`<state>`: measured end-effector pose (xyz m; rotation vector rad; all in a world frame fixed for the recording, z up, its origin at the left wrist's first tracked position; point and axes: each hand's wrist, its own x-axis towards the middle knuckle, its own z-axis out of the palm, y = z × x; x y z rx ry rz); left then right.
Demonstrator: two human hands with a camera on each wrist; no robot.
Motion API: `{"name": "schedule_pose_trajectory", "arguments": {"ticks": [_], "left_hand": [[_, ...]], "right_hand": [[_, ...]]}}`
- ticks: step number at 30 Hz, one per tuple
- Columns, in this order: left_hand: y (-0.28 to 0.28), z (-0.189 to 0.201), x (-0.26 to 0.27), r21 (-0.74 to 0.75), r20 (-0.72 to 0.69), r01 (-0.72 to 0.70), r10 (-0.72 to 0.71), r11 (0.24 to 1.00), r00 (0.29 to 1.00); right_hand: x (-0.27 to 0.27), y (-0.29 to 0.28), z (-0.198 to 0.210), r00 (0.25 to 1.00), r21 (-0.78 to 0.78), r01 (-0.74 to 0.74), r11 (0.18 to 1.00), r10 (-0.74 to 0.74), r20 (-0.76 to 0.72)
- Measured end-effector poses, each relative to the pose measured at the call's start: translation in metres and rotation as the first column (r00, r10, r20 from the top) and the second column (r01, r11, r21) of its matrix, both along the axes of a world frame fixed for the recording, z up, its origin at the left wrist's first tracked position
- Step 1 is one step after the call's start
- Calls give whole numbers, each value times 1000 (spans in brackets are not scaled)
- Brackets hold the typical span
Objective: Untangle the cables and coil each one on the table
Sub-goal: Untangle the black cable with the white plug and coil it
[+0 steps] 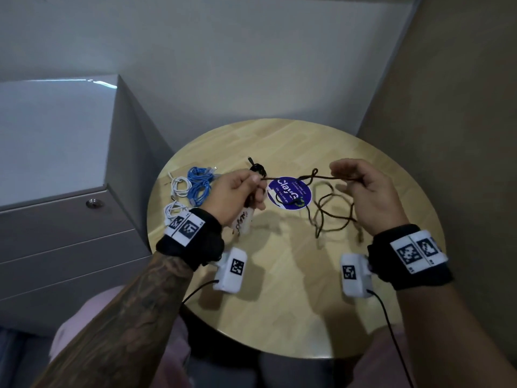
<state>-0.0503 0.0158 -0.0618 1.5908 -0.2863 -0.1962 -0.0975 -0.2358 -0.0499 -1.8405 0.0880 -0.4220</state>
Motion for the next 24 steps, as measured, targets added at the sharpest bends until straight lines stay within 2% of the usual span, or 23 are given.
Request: {"name": "schedule_pose_trajectory", "arguments": {"ticks": [2, 3, 5, 8, 11, 13, 14, 17, 19, 22, 24], "left_hand": [[7, 2, 2, -104, -31, -53, 50, 993, 998], [10, 2, 3, -115, -38, -78, 74, 990, 997], [14, 2, 7, -103, -52, -121, 116, 987, 992], [21, 5, 6, -68, -69, -122, 118, 990, 991], [22, 14, -6, 149, 45, 4, -11, 989, 999], [21, 15, -11, 257, 109, 25, -54, 966, 993], [23, 13, -10, 252, 110, 0, -28, 968, 994], [34, 10, 2, 99, 45, -143, 140, 985, 989], [37, 11, 7, 58, 15, -169, 169, 984, 986], [30, 12, 8, -5, -17, -111, 111, 994, 994], [21, 10, 5, -30, -51, -62, 61, 998, 997]], "right_hand": [[-1, -4, 1, 989, 165, -29, 986, 52, -136], [-4, -5, 1, 977, 192, -56, 980, 94, -191], [-11, -8, 1, 951, 122, -141, 983, 168, -258], [-17, -6, 4, 938, 20, -222, 975, 219, -270], [-12, -3, 2, 975, -64, -159, 985, 146, -170], [-7, -6, -2, 985, -163, -98, 982, 72, -159], [-5, -9, -2, 985, -187, -61, 980, 30, -168], [-4, -23, 0, 978, -164, 86, 983, -114, -173], [-8, -29, 4, 972, -234, 116, 965, -159, -175], [-7, -31, 2, 940, -383, 32, 923, -157, -302], [-8, -28, -2, 883, -464, -132, 876, -108, -456]]}}
